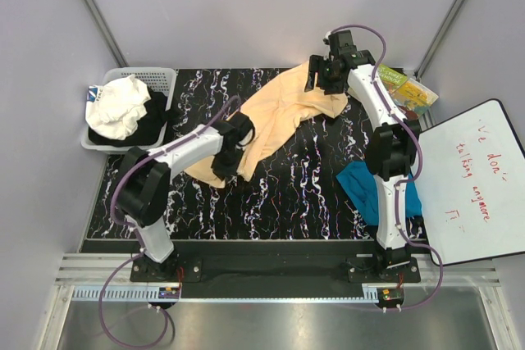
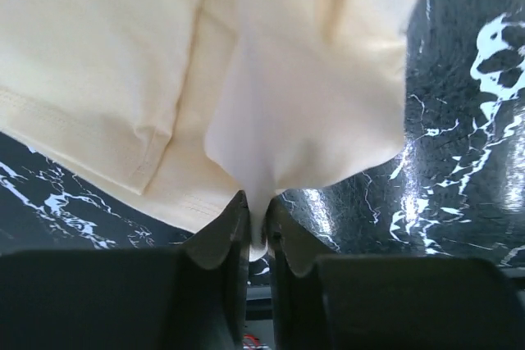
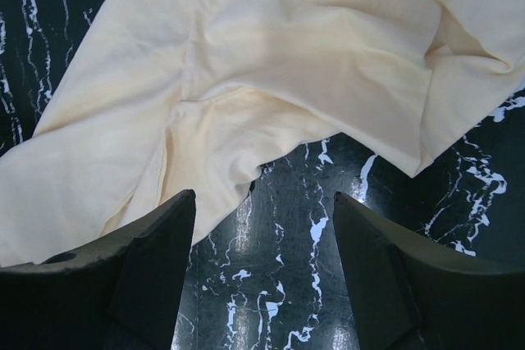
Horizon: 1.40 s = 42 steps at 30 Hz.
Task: Fold and stack the t-shirts
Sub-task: Rotate the tshirt 90 degrees
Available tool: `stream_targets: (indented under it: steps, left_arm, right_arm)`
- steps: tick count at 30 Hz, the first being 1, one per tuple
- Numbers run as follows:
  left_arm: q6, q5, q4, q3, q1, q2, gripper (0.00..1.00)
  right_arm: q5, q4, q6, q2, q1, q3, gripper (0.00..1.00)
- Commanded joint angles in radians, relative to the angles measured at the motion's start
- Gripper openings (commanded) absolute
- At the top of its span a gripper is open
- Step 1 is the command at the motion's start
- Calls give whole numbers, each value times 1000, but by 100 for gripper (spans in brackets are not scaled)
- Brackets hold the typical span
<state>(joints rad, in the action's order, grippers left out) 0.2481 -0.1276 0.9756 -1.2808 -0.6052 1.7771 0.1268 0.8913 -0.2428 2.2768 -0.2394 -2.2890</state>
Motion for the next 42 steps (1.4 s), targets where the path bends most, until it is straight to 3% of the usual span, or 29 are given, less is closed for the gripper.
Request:
stream_targets:
  steps: [1,2,8,12,16,31,37,38,39,42]
  left_arm:
    - [57,152,-26,43,114,-64,17]
    - [63,173,-28,55,151,-67,21]
    - [53,252,-32,81,260,-62,24]
    - [54,273,-35,92,304,-58,24]
    - [49,289,-40,98,341,-65,0]
    - [59,368,-78,159,476,-54,0]
    - [56,394,-89,175,532,-44,0]
    - [56,402,-91,176,538,-38,3]
    - [54,414,-94,179,548,-30,15]
    - [49,427,-97,182,555,-36,35]
  right_arm:
    - [117,23,-18,-46,0,14,75]
    - [140,24,-21,-46,0,20,75]
    - [298,26,-33,-43,-14,109,75]
    - [352,24,-26,-37,-67,164,69]
    - [393,20,-39,-23,-127,181,57]
    - [481,6,-124,4,-190,266,45]
    - [519,-34,-164,75,-216,206,45]
    - [534,-40,-174,105,-219,194,45]
    - [543,-45,-188,122,-224,177,45]
    - [570,-52,-213,193,-238,109,45]
